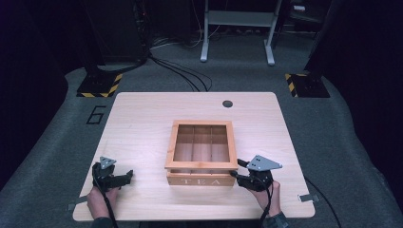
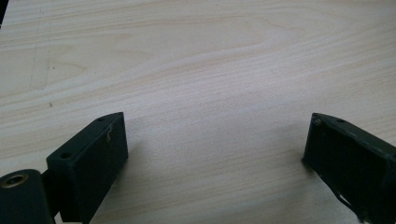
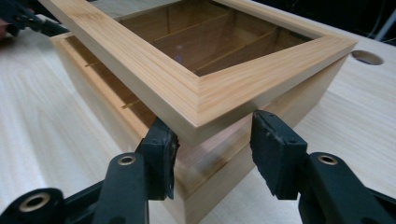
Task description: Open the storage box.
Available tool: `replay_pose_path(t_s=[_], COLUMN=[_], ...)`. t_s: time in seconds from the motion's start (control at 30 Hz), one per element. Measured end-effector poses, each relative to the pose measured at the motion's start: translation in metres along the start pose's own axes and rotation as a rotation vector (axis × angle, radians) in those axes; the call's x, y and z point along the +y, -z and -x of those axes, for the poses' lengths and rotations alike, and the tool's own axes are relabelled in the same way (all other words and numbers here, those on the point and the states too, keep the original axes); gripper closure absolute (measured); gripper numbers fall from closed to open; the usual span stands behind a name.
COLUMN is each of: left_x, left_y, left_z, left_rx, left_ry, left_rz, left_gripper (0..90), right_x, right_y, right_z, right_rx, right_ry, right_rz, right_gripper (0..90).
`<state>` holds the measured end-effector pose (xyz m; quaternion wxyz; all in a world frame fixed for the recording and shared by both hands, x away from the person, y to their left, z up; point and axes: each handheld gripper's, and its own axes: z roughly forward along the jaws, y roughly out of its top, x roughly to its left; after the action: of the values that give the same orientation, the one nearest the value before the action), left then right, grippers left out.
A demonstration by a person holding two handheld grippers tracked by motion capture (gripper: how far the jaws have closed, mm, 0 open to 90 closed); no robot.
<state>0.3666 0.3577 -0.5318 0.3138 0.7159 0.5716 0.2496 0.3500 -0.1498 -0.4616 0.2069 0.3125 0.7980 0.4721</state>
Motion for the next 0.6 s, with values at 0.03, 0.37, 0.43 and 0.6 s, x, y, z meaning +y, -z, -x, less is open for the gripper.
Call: replay_pose_path(t_s=[0.03, 0.37, 0.43, 0.6], left_x=[0.000, 0.000, 0.000, 0.000], left_y=[0.000, 0.000, 0.000, 0.000], left_z=[0.000, 0.000, 0.000, 0.000], left_rx=[0.000, 0.000, 0.000, 0.000], left_ry=[0.000, 0.000, 0.000, 0.000], left_rz=[0.000, 0.000, 0.000, 0.000], left_gripper=[6.0, 6.0, 6.0, 6.0], right_x=[0.000, 0.013, 0.014, 0.025], right_y=[0.000, 0.001, 0.001, 0.003], right_z=[0.000, 0.005, 0.005, 0.009], right_rx=[0.000, -0.060, -0.061, -0.065], right_ry=[0.000, 0.037, 0.042, 0.057], right_rz=[0.000, 0.020, 0.019, 0.037], right_gripper=[50.0, 39.2, 37.9, 37.2])
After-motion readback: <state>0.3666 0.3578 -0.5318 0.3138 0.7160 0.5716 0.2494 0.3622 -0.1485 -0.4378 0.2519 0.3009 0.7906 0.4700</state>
